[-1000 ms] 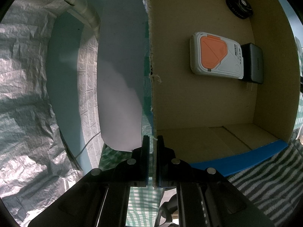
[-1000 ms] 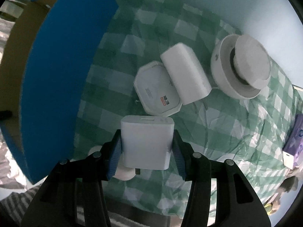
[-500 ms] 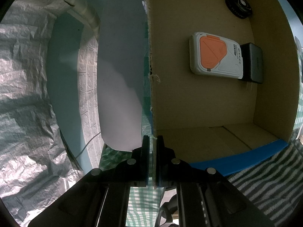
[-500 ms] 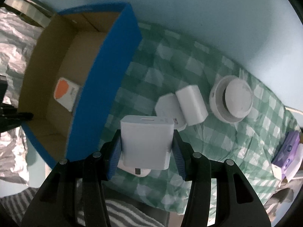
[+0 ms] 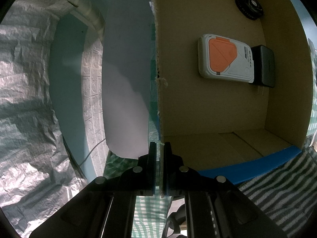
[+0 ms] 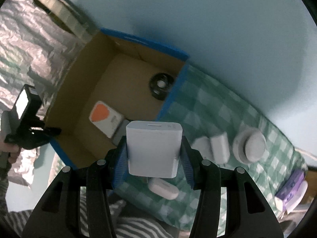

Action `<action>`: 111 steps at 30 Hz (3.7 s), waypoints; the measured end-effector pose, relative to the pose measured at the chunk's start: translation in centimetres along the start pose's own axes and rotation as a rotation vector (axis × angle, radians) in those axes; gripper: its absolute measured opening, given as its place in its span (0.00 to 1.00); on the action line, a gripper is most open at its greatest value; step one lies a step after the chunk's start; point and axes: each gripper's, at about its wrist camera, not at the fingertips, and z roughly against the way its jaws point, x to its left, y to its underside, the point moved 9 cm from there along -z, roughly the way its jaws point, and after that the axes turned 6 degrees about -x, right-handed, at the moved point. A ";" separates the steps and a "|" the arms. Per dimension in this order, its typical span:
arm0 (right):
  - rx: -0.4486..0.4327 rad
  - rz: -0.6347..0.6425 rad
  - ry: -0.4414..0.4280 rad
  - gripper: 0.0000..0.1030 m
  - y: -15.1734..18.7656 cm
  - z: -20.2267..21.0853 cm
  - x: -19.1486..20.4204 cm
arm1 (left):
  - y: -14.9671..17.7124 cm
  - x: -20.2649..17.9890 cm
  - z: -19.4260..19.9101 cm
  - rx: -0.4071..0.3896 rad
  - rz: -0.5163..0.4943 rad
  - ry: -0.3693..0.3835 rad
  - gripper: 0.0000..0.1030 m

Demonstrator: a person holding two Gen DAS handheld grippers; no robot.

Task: Organize rigid objects
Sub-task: 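Carry the white cube into the box beside the puck and release, then move the right gripper to the white oval earbud case, then close the right gripper on the white oval earbud case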

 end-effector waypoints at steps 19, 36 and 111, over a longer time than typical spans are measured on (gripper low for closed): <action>0.089 0.104 -0.008 0.49 -0.8 -6.8 4.7 | -0.2 0.0 0.0 0.003 0.006 0.006 0.08; 0.096 0.089 0.020 0.46 -0.1 -9.0 3.7 | 0.0 0.1 0.3 0.001 0.008 0.010 0.08; 0.269 0.407 -0.052 0.47 16.4 -11.6 -0.1 | 0.4 0.3 -0.2 0.007 -0.013 -0.014 0.08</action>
